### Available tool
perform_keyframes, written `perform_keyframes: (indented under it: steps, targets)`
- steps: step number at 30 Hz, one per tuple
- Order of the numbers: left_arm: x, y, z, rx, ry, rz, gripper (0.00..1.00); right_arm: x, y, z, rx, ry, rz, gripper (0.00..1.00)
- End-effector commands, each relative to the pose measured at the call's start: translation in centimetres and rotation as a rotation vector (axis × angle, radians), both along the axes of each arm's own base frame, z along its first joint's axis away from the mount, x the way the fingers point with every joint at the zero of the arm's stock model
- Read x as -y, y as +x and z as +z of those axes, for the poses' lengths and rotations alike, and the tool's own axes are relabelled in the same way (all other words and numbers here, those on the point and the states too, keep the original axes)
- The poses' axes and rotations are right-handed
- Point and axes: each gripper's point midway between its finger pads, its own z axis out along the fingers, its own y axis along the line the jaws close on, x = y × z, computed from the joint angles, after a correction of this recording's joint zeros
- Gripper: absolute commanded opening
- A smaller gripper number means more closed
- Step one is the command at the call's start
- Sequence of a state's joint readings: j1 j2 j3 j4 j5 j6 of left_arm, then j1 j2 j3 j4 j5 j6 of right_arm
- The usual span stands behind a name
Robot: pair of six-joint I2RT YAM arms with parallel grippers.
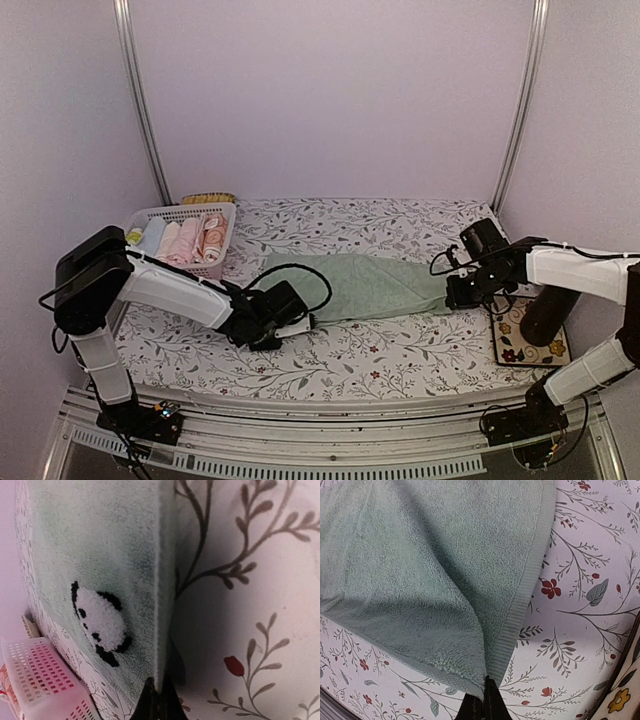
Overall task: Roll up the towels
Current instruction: Flatten out the towel at the center of the board.
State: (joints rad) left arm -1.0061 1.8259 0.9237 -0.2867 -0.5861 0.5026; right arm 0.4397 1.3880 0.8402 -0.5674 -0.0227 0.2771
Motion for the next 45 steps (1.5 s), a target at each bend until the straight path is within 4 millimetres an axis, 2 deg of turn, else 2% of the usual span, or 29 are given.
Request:
perform_keyframes:
  steps: [1, 6, 11, 15, 20, 28, 30, 36, 39, 45]
  targets:
    - [-0.3, -1.8, 0.5, -0.083, -0.029, -0.012, 0.0, 0.7, -2.8, -0.5, -0.074, -0.001, -0.028, 0.02]
    - [-1.0, -2.1, 1.0, -0.081, -0.02, 0.013, 0.0, -0.5, -4.3, 0.0, -0.102, 0.022, -0.021, 0.02]
    - [-0.8, -2.1, 2.0, -0.08, -0.03, 0.015, 0.0, -1.3, -6.2, -1.8, -0.186, -0.039, 0.022, 0.02]
    - [-1.3, -2.2, 2.4, -0.081, -0.015, 0.02, 0.0, -0.8, -7.1, -2.6, -0.22, -0.127, 0.028, 0.02]
    - [-1.5, -2.3, 2.5, -0.097, -0.004, 0.009, 0.0, -0.6, -7.1, -2.8, -0.223, -0.139, 0.02, 0.02]
    - [-1.9, 0.9, 4.4, -0.052, -0.021, 0.055, 0.0, -0.5, -3.2, -0.6, -0.09, -0.079, -0.05, 0.03]
    - [-1.6, 2.3, 5.2, -0.027, -0.037, 0.063, 0.0, -0.5, -1.9, -0.6, -0.073, -0.076, -0.066, 0.03]
    - [-0.3, 5.1, 5.5, -0.01, -0.012, 0.041, 0.0, -1.1, 2.4, 0.9, 0.01, -0.076, -0.09, 0.03]
    - [0.0, 6.9, 5.7, 0.019, 0.005, 0.041, 0.0, -1.2, 4.0, 0.8, 0.018, -0.102, -0.092, 0.03]
    - [0.0, 9.7, 5.8, 0.04, 0.026, 0.036, 0.0, 0.5, 5.8, 0.0, 0.029, -0.163, -0.132, 0.03]
